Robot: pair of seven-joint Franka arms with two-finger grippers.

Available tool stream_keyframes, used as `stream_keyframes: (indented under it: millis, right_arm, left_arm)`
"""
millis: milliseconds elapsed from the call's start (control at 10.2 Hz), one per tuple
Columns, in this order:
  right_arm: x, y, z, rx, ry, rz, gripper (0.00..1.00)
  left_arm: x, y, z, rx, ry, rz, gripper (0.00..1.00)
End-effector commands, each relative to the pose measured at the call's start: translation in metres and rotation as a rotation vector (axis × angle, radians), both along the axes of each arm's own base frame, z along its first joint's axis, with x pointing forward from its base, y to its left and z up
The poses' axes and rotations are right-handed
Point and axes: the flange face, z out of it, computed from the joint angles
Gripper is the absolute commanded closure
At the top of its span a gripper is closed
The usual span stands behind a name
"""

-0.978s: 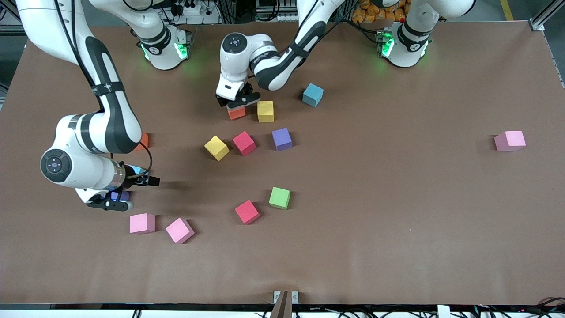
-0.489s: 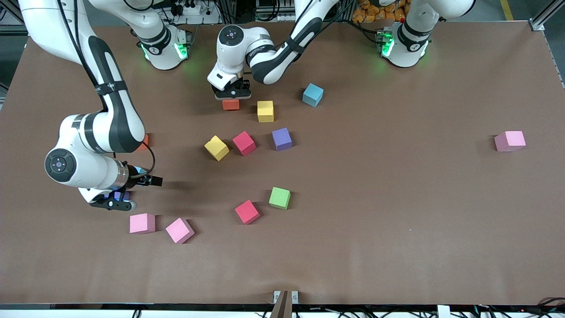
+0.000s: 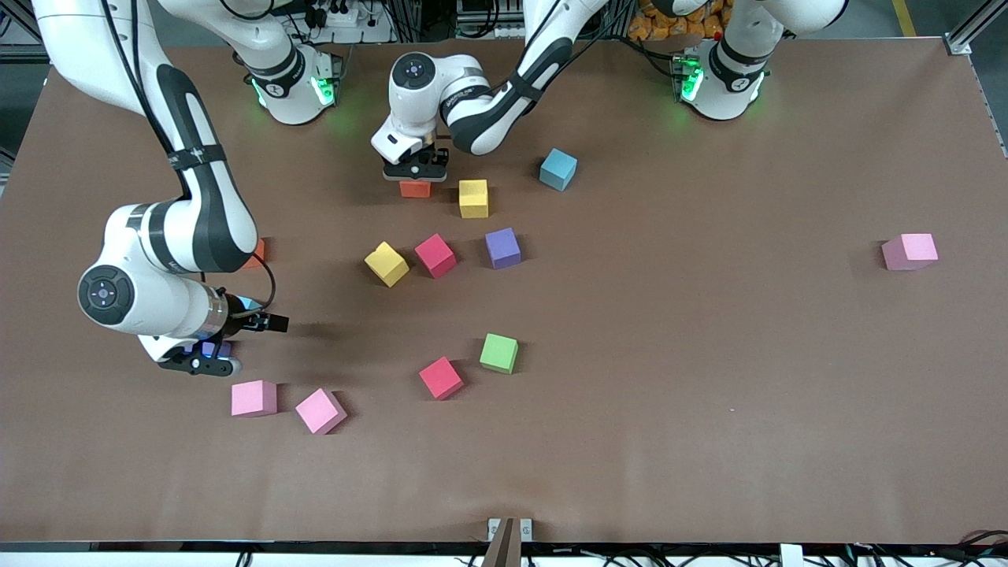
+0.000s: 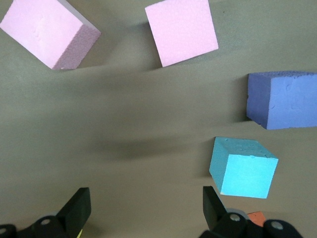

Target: Form number 2 with 11 blocks

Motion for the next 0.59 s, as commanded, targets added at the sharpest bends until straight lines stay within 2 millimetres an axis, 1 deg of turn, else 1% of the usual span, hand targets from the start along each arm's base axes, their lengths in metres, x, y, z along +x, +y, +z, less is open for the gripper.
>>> stream_keyframes:
  millis: [0, 98, 196, 293, 391, 489]
  right_arm:
    - [0.000, 0.002, -0.002, 0.004, -0.001, -0.016, 0.00]
    - [0.000, 0.002, -0.003, 0.004, 0.001, -0.016, 0.00]
    - [0.000, 0.002, -0.005, 0.003, 0.002, -0.016, 0.00]
    - [0.001, 0.002, -0.005, 0.003, -0.004, -0.016, 0.00]
    - [0.001, 0.004, -0.005, 0.004, -0.004, -0.013, 0.00]
    - [0.001, 0.003, -0.005, 0.004, -0.004, -0.015, 0.00]
  left_arm:
    - [0.006, -0.004, 0.000, -0.015, 0.030, 0.042, 0.96]
    - [0.005, -0.004, -0.003, -0.010, 0.032, 0.040, 0.89]
    - [0.005, -0.004, -0.005, -0.009, 0.033, 0.042, 0.68]
    - [0.004, -0.003, -0.011, -0.001, 0.034, 0.041, 0.53]
    - [0.003, -0.003, -0.012, -0.002, 0.033, 0.038, 0.32]
    - [0.003, -0.003, -0.012, -0.002, 0.033, 0.041, 0.19]
